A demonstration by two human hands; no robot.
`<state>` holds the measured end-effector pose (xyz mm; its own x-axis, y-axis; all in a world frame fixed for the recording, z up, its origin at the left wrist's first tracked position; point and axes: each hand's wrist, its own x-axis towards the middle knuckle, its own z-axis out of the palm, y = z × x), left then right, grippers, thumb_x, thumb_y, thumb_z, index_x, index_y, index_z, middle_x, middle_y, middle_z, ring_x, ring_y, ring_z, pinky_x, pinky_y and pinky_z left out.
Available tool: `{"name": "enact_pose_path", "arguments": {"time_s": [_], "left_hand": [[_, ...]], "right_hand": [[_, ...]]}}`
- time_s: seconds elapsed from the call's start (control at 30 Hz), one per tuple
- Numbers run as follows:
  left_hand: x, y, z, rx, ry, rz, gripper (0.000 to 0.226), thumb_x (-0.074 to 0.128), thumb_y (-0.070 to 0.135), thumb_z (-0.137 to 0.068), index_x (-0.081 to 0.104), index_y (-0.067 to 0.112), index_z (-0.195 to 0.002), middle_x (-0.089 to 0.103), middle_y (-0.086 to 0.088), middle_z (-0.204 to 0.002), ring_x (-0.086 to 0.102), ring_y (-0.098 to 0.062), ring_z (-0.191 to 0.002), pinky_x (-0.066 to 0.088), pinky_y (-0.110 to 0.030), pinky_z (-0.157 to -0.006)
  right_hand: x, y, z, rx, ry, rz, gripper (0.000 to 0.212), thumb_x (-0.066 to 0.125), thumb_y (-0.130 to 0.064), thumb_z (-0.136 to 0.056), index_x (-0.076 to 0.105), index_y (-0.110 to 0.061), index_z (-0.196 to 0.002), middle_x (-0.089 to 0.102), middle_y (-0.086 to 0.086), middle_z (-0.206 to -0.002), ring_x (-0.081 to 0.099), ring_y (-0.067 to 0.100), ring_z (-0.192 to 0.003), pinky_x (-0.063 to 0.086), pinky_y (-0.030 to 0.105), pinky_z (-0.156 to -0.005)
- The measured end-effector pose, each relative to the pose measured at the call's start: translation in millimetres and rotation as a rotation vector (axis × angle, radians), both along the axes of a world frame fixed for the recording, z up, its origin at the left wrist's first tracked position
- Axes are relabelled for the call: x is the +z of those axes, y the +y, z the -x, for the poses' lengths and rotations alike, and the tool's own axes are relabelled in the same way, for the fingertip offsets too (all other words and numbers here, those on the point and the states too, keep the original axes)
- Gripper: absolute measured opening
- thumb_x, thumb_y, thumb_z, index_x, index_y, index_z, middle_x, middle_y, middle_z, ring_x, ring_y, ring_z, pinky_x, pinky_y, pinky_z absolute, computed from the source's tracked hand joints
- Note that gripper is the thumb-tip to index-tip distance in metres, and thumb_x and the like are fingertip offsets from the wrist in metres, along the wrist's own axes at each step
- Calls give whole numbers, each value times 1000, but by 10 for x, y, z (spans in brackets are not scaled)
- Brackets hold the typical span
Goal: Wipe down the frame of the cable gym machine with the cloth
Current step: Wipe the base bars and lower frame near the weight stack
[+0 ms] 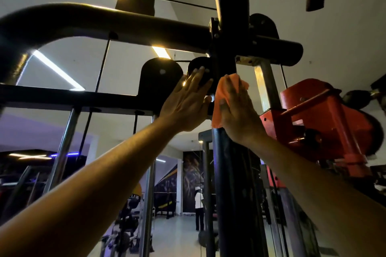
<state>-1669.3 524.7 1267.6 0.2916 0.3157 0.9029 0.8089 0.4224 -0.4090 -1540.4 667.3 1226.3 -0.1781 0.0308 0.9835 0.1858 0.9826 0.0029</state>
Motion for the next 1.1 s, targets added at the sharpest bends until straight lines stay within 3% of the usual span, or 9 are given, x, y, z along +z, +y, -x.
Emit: {"name": "enact_pose_path", "arguments": {"time_s": [0.1,0.2,0.3,0.37,0.57,0.8,0.9,1.0,1.1], "left_hand": [[20,8,13,-1,-10,8,59,25,49,-116,18,29,-172,-5,-2,-181,-13,-20,-165,-11,-41,-132],[51,0,0,5,-19,28,61,28,50,-116,16,28,-172,-4,0,-181,-13,-19,-165,-16,-36,-126],[52,-31,-33,14,-31,50,62,28,48,-117,13,27,-172,-7,0,-181,-14,-19,-165,-17,-35,-125],[59,-48,-59,14,-49,65,63,27,47,-117,10,26,-173,-8,0,-181,-14,-19,-165,-17,-35,-125],[105,-45,-83,9,-68,64,66,30,50,-116,11,22,-173,0,-2,-181,-6,-22,-167,-4,-41,-133],[104,-44,-70,-13,-82,78,62,31,41,-117,9,25,-173,-8,-2,-181,-13,-21,-166,-12,-37,-129],[107,-37,-55,-7,-71,70,62,30,42,-117,9,25,-173,-8,-1,-181,-14,-20,-165,-16,-35,-126],[63,-46,-37,5,-46,74,63,31,43,-117,8,25,-172,-7,-2,-180,-13,-20,-165,-15,-35,-125],[-33,-84,-17,10,6,94,64,32,43,-115,12,22,-172,-3,-4,-181,-8,-23,-166,-7,-38,-131]], "right_hand": [[263,-126,-39,65,61,52,66,24,-49,-118,-18,-42,-168,-13,-1,-182,5,33,-169,25,61,-131],[121,-127,-18,-9,31,1,68,23,-55,-116,-18,-37,-168,-16,2,-182,0,32,-169,18,58,-134],[-180,-13,21,-193,-19,-157,76,13,-59,-111,-5,-21,-174,-15,7,-182,-11,31,-169,10,58,-136],[-157,29,20,-147,10,-173,71,19,-53,-116,10,-15,-175,0,13,-183,-2,34,-169,13,59,-135],[358,-163,33,-101,77,44,65,21,-52,-117,-8,-35,-174,-18,-4,-182,-6,30,-169,18,61,-134],[-378,-117,-35,-84,-10,-19,69,12,-66,-108,-13,-45,-169,-24,-12,-178,-1,30,-169,22,61,-133],[-38,-133,-33,-88,32,-38,69,11,-62,-113,-1,-31,-174,-13,2,-182,-2,32,-169,14,60,-135],[152,-170,5,-89,50,42,65,22,-50,-118,-6,-32,-173,-18,-1,-181,-5,31,-169,17,60,-134],[-231,-214,14,-93,50,-9,67,18,-54,-113,-9,-35,-172,-23,-7,-179,-4,30,-169,19,59,-134]]}}
